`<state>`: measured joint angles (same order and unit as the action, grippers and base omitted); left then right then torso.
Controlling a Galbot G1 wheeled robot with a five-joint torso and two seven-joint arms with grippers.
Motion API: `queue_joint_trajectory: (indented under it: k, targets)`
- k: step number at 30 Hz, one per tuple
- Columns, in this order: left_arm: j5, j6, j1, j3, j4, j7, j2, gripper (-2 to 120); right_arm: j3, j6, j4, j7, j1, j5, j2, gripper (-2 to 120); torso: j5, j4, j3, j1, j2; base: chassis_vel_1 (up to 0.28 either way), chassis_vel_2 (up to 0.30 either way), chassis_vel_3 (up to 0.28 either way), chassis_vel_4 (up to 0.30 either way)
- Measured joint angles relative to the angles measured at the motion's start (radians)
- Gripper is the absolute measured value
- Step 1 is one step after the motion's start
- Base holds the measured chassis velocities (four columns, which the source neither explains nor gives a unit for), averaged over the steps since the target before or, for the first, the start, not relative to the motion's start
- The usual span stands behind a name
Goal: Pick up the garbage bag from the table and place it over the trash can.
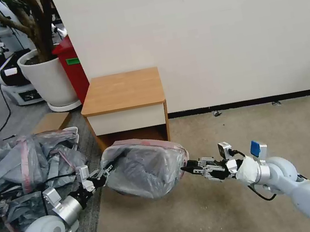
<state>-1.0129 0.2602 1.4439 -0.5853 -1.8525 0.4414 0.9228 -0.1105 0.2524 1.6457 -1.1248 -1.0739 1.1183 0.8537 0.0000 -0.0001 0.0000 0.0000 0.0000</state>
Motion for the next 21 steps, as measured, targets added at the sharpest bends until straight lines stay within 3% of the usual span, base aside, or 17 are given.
queue_joint_trajectory:
  k: [21]
  targets:
    - [0.011, 0.001, 0.018, 0.002, -0.009, 0.003, 0.005, 2, 0.058, 0.033, -0.097, -0.114, 0.071, 0.005, 0.031, 33, 0.0, 0.0001, 0.0, 0.0, 0.0, 0.0, 0.0, 0.0, 0.0]
